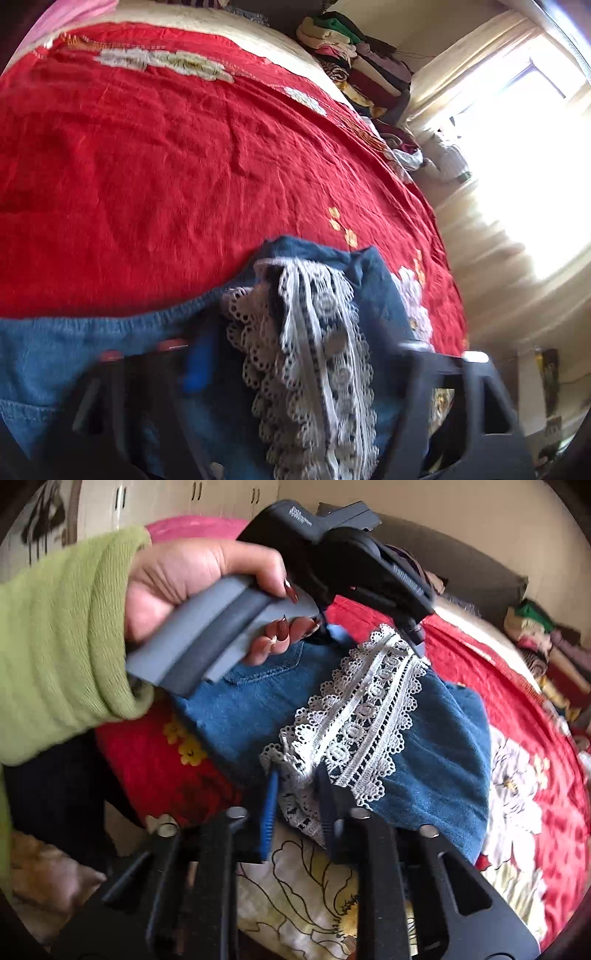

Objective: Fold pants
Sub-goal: 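Lift the lace hems with both grippers and fold them over toward the waistband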

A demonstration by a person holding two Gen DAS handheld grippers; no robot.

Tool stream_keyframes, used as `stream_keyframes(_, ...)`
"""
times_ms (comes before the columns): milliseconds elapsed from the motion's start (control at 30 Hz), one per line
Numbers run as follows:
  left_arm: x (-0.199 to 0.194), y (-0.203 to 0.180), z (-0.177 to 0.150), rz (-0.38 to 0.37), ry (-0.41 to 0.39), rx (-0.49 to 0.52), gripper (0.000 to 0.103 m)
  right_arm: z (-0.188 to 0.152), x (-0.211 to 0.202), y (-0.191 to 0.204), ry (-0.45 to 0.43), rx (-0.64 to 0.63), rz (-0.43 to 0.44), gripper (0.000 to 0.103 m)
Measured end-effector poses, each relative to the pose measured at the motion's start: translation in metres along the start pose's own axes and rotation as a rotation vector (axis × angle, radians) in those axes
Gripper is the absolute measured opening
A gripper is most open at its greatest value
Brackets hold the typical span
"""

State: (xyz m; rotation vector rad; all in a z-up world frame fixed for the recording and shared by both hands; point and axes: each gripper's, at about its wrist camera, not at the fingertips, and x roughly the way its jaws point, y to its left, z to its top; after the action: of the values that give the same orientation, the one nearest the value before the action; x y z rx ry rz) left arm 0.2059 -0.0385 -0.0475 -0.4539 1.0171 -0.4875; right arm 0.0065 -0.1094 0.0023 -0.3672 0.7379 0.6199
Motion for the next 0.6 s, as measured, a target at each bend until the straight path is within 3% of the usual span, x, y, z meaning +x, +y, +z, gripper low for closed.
stream_keyframes(33, -0.001, -0.001, 0.001, -0.007, -0.002, 0.003, 0.023, 0.001, -0.003, -0.006, -0.010, 0.034, 0.023, 0.010)
stream_keyframes(100, -0.004, -0.004, 0.004, -0.010, -0.014, 0.015, 0.020, 0.003, -0.010, -0.013, -0.040, 0.085, 0.059, 0.010)
stream_keyframes(233, -0.027, -0.007, 0.006, -0.006, -0.087, 0.042, 0.018, 0.019, -0.021, -0.017, -0.092, 0.112, 0.135, 0.010)
stream_keyframes(367, -0.041, -0.001, 0.005, 0.046, -0.118, 0.063, 0.018, 0.027, -0.004, -0.003, -0.063, 0.076, 0.167, 0.010)
stream_keyframes(467, -0.031, 0.010, 0.002, 0.088, -0.082, 0.065, 0.020, 0.020, 0.015, 0.009, -0.003, 0.025, 0.145, 0.012)
stream_keyframes(600, -0.020, 0.024, -0.003, 0.121, -0.070, 0.052, 0.037, 0.014, 0.014, 0.018, 0.003, 0.007, 0.158, 0.023)
